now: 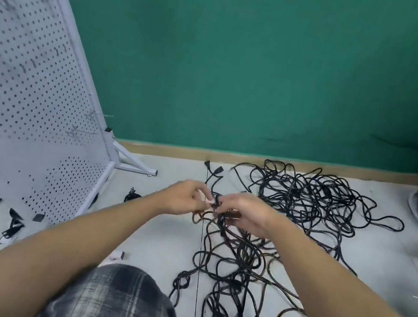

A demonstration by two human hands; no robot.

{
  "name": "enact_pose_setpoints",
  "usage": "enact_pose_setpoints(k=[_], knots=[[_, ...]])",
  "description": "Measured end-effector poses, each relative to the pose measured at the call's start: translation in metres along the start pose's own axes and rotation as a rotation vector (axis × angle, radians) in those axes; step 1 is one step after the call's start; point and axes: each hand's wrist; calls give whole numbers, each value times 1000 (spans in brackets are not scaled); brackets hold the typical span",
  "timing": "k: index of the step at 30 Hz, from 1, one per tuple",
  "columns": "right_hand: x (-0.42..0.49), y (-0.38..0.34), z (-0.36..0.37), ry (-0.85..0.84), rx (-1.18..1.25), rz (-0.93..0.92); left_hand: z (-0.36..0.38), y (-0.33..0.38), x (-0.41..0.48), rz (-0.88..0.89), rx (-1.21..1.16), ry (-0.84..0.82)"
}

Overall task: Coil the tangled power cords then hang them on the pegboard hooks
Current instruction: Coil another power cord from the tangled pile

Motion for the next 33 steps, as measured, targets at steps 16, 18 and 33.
enact_pose_setpoints(k=[16,18,33], knots=[[-47,-106,-29,287,-431,-439,-42,102,3,268,65,439],[-41,-100,-32,289,-415,-449,-37,100,3,300,24,379],[-48,-111,-47,281,-1030,-770,-48,103,-3,268,-6,544]])
Point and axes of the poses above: each hand's wrist, its own x-axis towards the middle knuckle, its own z-axis out of the palm, y = z × x, and after that the axes turned 6 degrees about x, right-handed
